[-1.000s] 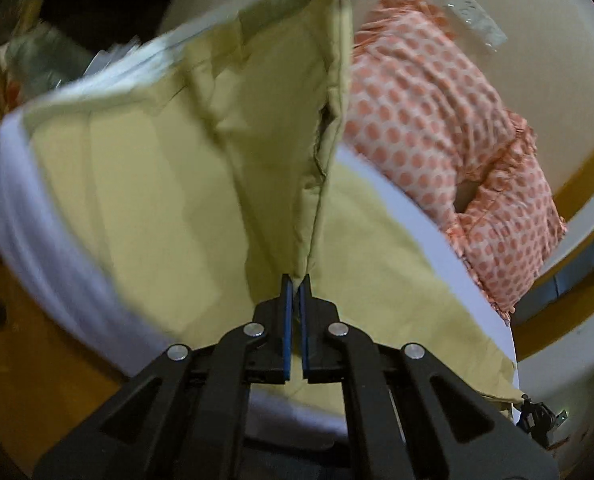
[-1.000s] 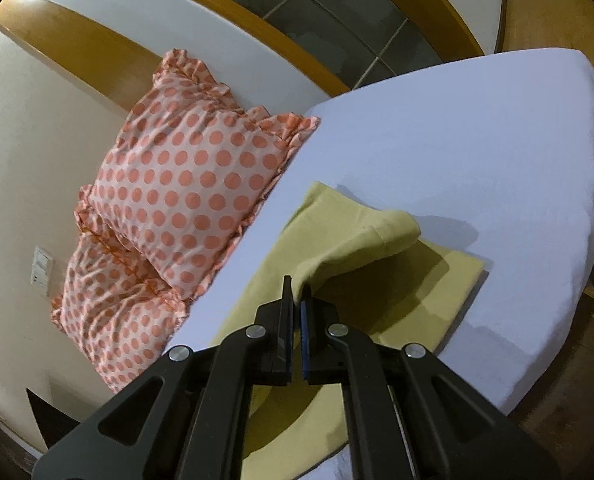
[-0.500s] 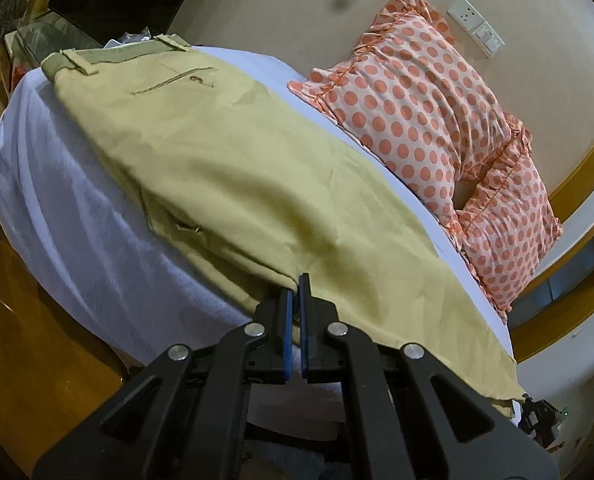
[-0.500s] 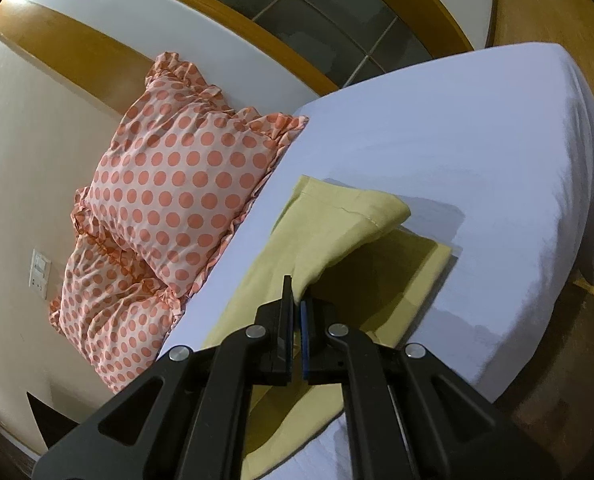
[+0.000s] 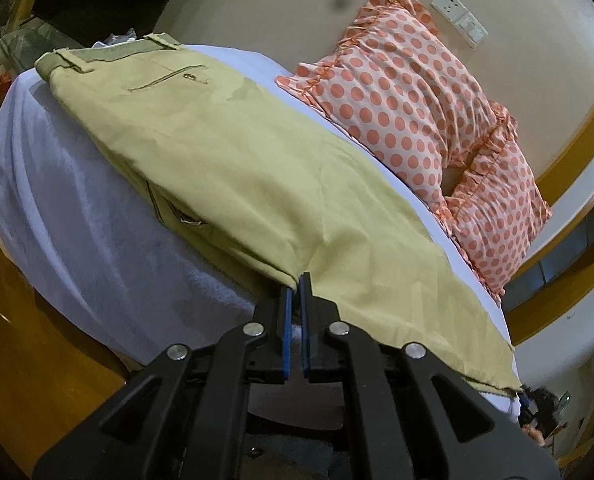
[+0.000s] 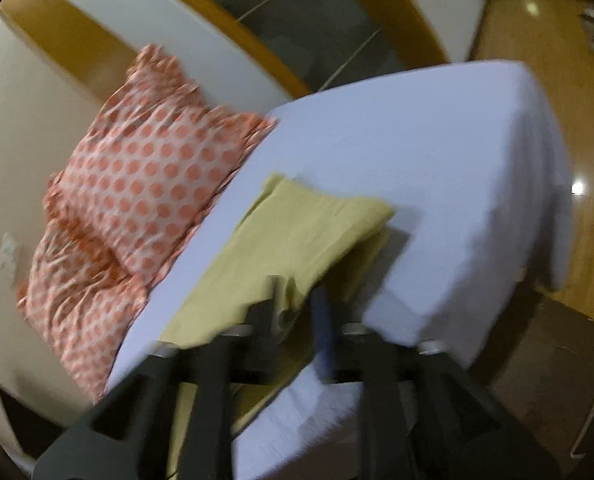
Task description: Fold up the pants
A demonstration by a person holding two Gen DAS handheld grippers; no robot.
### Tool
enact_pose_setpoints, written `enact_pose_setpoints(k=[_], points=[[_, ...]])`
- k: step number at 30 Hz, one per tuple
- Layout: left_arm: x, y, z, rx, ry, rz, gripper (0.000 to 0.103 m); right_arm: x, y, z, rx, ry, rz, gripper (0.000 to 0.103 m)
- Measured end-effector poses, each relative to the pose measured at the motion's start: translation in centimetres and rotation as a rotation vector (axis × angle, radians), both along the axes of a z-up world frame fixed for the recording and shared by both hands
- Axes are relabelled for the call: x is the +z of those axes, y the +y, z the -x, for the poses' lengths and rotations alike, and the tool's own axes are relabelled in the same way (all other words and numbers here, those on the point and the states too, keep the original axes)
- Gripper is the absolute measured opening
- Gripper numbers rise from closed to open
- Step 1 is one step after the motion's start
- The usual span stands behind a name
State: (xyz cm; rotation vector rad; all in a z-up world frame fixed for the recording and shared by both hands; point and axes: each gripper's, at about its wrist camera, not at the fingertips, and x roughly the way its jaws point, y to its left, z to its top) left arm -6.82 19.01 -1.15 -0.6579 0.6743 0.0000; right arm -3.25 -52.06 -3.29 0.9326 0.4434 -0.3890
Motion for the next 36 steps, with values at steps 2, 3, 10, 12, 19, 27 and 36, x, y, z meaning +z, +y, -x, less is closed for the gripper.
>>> enact_pose_setpoints(k=[2, 3, 10, 12, 19, 27, 36], points=[[0.1, 0.0, 0.6, -0.001, -0.011, -0.007, 0.011, 0.3, -0.4, 1.1, -0.061, -0.028, 0.023, 0.083], [0.2, 0.1, 0.9, 0.001, -0.015, -0.014, 0.014, 0.4, -0.6, 1.1, -0.066, -0.022, 0.032, 0.081], [0.6, 1.1, 2.5, 0.041, -0.045, -0.026, 0.038, -1.4, 0.2, -1.1, 0.050, -0.037, 0.027, 0.051], [0.6, 1.3, 2.6, 0.042, -0.044, -0.035, 0.041, -1.8, 0.8, -1.6, 0.092, -0.053, 0.048, 0.030], [0.9, 2.0, 3.1, 0.061, -0.074, -0.038, 0.060, 0.3, 2.2, -1.7, 0.148, -0.168, 0.149, 0.006], [1.9, 0.7, 3.8, 0.032, -0.139, -0.095, 0.080, 8.5, 19.4, -8.1, 0.713, -0.397, 0.214, 0.006], [1.7, -2.0, 3.9, -0.075, -0.120, -0.290, 0.089, 6.0, 37.2, -8.5, 1.216, -0.163, 0.448, 0.077]])
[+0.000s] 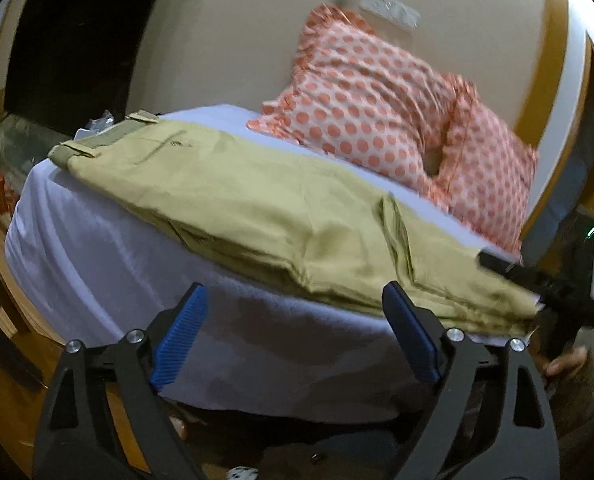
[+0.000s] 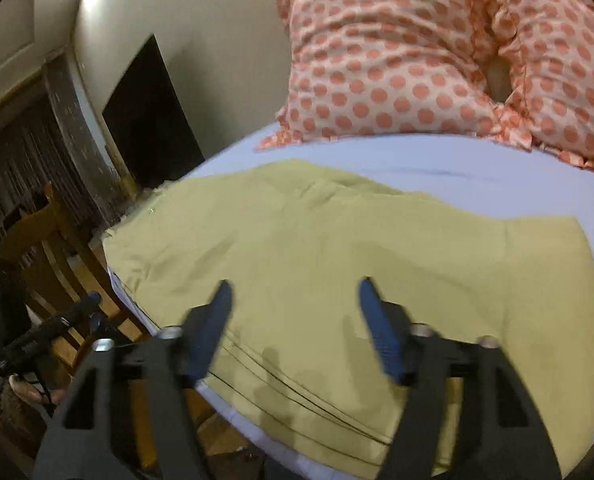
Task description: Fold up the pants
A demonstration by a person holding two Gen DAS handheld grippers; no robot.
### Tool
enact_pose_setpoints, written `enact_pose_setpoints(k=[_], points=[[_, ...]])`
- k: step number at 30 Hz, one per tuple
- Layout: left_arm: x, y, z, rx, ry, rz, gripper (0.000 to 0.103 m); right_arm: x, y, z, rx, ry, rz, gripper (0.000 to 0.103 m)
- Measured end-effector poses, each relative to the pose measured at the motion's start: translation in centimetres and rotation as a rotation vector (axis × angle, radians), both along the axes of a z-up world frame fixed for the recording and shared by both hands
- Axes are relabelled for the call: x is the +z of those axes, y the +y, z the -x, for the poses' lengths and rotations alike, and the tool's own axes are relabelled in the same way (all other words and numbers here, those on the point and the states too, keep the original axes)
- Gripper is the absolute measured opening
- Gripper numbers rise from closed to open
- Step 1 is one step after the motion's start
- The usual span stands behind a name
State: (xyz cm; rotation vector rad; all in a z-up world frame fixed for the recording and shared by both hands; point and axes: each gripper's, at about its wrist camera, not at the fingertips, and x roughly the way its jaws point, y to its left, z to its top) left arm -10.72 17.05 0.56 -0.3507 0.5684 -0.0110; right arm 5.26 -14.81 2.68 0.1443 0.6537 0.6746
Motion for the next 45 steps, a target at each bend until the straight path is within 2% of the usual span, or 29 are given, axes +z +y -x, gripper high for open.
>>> enact_pose_setpoints(k=[2, 5, 9, 12, 18, 20, 23, 27, 31, 33, 35, 41, 44, 45], points=[[-0.9, -0.2, -0.8, -0.027, 0.032, 0.015, 0.089, 0.6, -2.2, -0.2, -0.059, -0.004, -0.053, 0.084], [-1.7, -0.1, -2.0, -0.045, 0.058, 0.049, 0.089, 0.4, -4.6, -1.0, -0.139, 0.024, -0.088, 0.085], [-1.9, 0.8, -2.6, -0.024, 0.047, 0.121, 0.089, -0.1, -5.5, -1.2, -0.177, 0.064, -0.115, 0.086], [-1.7, 1.7, -2.8, 0.002, 0.031, 0.167, 0.089, -0.7, -5.5, -0.8, -0.178, 0.076, -0.122, 0.086], [-1.1, 2.8, -3.3, 0.040, 0.007, 0.210, 0.091, -1.2, -4.6, -1.1, -0.155, 0.087, -0.120, 0.087], [-1.0, 2.7, -3.6, 0.038, 0.009, 0.213, 0.095, -1.3, -4.6, -1.2, -0.156, 0.092, -0.125, 0.087], [-0.9, 2.4, -3.8, 0.054, 0.019, 0.210, 0.095, -1.5, -4.7, -1.3, -0.157, 0.100, -0.133, 0.087], [-0.8, 3.2, -3.9, 0.092, 0.018, 0.309, 0.097, -1.8, -4.6, -1.4, -0.151, 0.104, -0.138, 0.088], [-0.2, 3.1, -3.9, 0.088, -0.010, 0.365, 0.096, -2.1, -4.3, -1.5, -0.143, 0.114, -0.140, 0.089], [0.0, 2.6, -4.6, 0.094, 0.011, 0.334, 0.096, -2.3, -4.3, -1.6, -0.142, 0.119, -0.141, 0.089], [-0.1, 2.3, -5.1, 0.100, 0.026, 0.336, 0.097, -2.3, -4.3, -1.6, -0.142, 0.122, -0.146, 0.089], [-0.1, 1.6, -5.3, 0.107, 0.047, 0.402, 0.096, -2.3, -4.4, -1.6, -0.143, 0.118, -0.152, 0.089], [0.0, 3.0, -5.7, 0.144, 0.046, 0.424, 0.089, -2.3, -4.5, -1.5, -0.140, 0.112, -0.158, 0.089], [0.0, 4.7, -5.8, 0.185, 0.042, 0.448, 0.088, -2.2, -4.6, -1.5, -0.139, 0.109, -0.163, 0.089]])
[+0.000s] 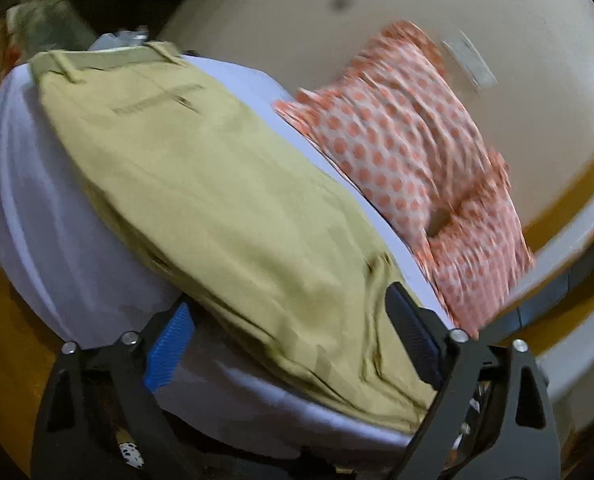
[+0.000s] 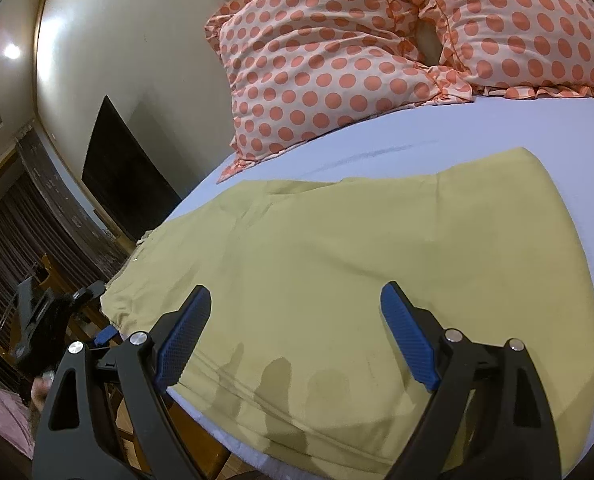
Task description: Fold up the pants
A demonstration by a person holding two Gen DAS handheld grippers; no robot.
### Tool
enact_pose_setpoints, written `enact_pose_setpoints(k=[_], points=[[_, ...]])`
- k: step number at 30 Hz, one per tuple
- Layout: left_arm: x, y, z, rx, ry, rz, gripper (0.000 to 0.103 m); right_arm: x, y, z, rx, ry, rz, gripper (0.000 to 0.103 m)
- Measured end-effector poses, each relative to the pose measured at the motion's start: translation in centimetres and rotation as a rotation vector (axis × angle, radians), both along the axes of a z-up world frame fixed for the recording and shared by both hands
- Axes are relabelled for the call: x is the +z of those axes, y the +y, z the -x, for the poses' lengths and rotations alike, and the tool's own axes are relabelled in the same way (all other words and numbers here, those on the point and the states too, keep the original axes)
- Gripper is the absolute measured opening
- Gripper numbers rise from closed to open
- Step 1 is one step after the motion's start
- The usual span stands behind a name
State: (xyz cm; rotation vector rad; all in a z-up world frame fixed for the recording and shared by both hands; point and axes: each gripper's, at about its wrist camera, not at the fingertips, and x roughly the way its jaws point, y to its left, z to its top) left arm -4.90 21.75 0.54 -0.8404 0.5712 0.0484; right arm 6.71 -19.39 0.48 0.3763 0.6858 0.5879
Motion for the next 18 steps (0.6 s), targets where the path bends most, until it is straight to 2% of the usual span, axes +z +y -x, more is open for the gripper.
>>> enact_pose_setpoints(k=[4, 7, 9, 10, 11, 12, 14, 16, 17, 18], points=[[0.1, 5.0, -0.8, 0.133, 0.014, -0.003, 0.079, 0.1, -0.6, 0.0, -0.013, -0.012, -0.012, 0.089], [-0.2, 7.8, -2.0, 0.163, 0.027, 0.041, 0.067, 0.1, -0.9, -0.2, -0.025, -0.009, -0.026, 0.089], [-0.6, 9.4, -2.5, 0.191, 0.050, 0.068, 0.055, 0.0, -1.1, -0.2, -0.028, -0.010, -0.032, 0.089], [-0.7, 10.0, -2.6, 0.200, 0.057, 0.081, 0.043, 0.0, -1.2, -0.2, -0.027, -0.012, -0.033, 0.089], [-1.0, 10.6, -2.8, 0.213, 0.076, 0.085, 0.022, 0.0, -1.3, -0.1, -0.027, -0.015, -0.035, 0.089], [-1.0, 10.8, -2.8, 0.215, 0.090, 0.073, 0.018, 0.0, -1.5, -0.1, -0.027, -0.016, -0.037, 0.089], [-0.1, 10.3, -3.4, 0.203, 0.127, -0.006, 0.014, 0.0, -1.9, 0.0, -0.031, -0.018, -0.044, 0.089], [2.6, 8.0, -4.7, 0.181, 0.153, -0.191, 0.012, 0.1, -2.6, 0.0, -0.045, -0.022, -0.051, 0.089], [4.8, 6.1, -5.4, 0.153, 0.136, -0.302, 0.011, 0.1, -2.9, 0.1, -0.054, -0.025, -0.055, 0.089], [6.5, 4.5, -6.1, 0.122, 0.115, -0.370, 0.011, 0.3, -3.4, 0.2, -0.065, -0.029, -0.060, 0.089]])
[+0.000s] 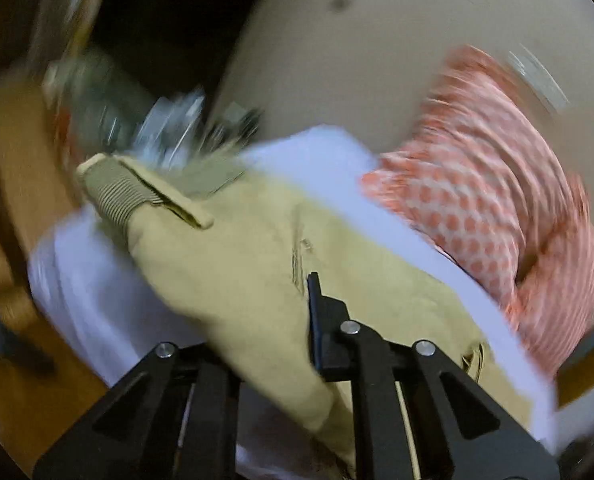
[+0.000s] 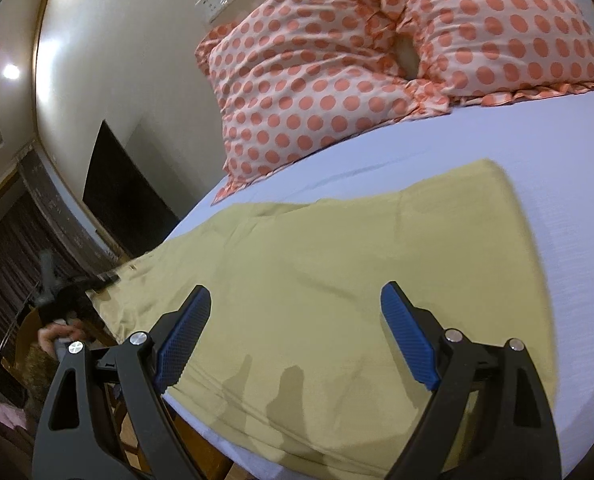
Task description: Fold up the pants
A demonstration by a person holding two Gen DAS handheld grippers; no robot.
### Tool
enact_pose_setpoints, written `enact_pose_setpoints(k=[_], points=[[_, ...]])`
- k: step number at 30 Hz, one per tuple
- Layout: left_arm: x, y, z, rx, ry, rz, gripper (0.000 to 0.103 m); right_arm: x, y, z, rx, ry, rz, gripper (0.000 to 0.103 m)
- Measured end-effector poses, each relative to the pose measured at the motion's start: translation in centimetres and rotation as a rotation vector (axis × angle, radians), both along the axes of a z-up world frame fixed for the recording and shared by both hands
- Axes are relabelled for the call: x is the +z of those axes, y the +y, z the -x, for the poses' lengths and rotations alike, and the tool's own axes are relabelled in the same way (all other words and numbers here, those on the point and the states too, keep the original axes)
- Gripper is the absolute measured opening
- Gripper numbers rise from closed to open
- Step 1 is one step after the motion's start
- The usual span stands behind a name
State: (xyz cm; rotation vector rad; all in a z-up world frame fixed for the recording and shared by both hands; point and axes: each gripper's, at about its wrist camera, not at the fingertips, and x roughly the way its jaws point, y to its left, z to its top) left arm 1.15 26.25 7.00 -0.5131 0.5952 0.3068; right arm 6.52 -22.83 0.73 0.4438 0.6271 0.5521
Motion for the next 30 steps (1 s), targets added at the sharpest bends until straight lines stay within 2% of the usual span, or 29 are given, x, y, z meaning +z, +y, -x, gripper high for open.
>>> enact_pose_setpoints(k=[1, 2, 4, 5, 7, 9, 11, 14, 15, 17, 19, 21, 22, 23, 24, 25, 26, 27, 28, 30], points=[[2.2, -2.7, -0.8, -0.063, -0.022, -0.086, 0.011, 0.1, -0.5, 0.2, -0.015, -0.005, -0.004, 0.089], [3.4, -4.4, -1.3, -0.101, -0.036, -0.138, 0.011, 0.3, -1.3, 0.4, -0.043, -0.013, -0.005, 0.089], [6.7, -11.9, -2.2, -0.271, -0.103, -0.318, 0.012, 0.7, -2.8, 0.9, -0.092, -0.024, -0.008, 0.089], [7.4, -14.9, -2.3, -0.345, -0.128, -0.373, 0.013, 0.8, -3.6, 1.0, -0.116, -0.029, -0.012, 0.089], [7.8, -22.7, -2.0, -0.569, -0.183, -0.481, 0.015, 1.2, -5.6, 1.6, -0.184, -0.040, -0.020, 0.089], [5.8, -29.8, -1.2, -0.798, -0.185, -0.541, 0.016, 1.5, -7.6, 2.3, -0.253, -0.046, -0.027, 0.089], [2.5, -34.5, -0.4, -0.952, -0.148, -0.585, 0.016, 1.6, -9.6, 2.8, -0.309, -0.047, -0.039, 0.089], [-2.9, -38.4, 0.2, -1.072, -0.044, -0.641, 0.016, 1.5, -12.2, 3.2, -0.378, -0.027, -0.053, 0.089], [-4.7, -39.0, -0.1, -1.103, 0.013, -0.616, 0.016, 1.3, -12.9, 3.1, -0.391, -0.012, -0.053, 0.089], [-5.7, -39.3, 0.1, -1.096, 0.024, -0.615, 0.022, 0.9, -13.5, 2.1, -0.366, 0.034, -0.073, 0.089], [-5.5, -39.1, 1.5, -1.083, 0.001, -0.669, 0.025, 0.6, -13.4, 0.6, -0.324, 0.075, -0.080, 0.089], [-4.2, -38.1, 2.9, -1.113, -0.022, -0.653, 0.030, 0.3, -12.9, -0.9, -0.282, 0.109, -0.066, 0.087], [-3.7, -37.5, 3.8, -1.135, -0.035, -0.632, 0.034, 0.0, -12.6, -1.4, -0.259, 0.124, -0.053, 0.083], [-2.9, -37.0, 4.5, -1.161, -0.048, -0.594, 0.042, -0.3, -11.9, -2.5, -0.226, 0.153, -0.019, 0.077], [-2.0, -36.1, 4.7, -1.180, -0.064, -0.546, 0.049, -0.6, -11.5, -3.1, -0.208, 0.176, 0.010, 0.075], [-0.7, -34.1, 5.1, -1.182, -0.090, -0.467, 0.060, -1.1, -11.0, -3.9, -0.192, 0.209, 0.040, 0.071], [0.1, -33.0, 4.7, -1.163, -0.102, -0.407, 0.064, -1.6, -10.7, -4.2, -0.179, 0.231, 0.052, 0.068], [0.5, -31.9, 4.0, -1.132, -0.106, -0.363, 0.064, -1.6, -10.4, -4.4, -0.169, 0.215, 0.059, 0.064], [1.0, -30.1, 2.8, -1.076, -0.105, -0.317, 0.065, -1.8, -10.0, -4.8, -0.131, 0.231, 0.055, 0.054], [0.9, -25.6, -0.9, -0.897, -0.047, -0.253, 0.066, -2.1, -9.7, -5.0, -0.080, 0.238, 0.017, 0.054]])
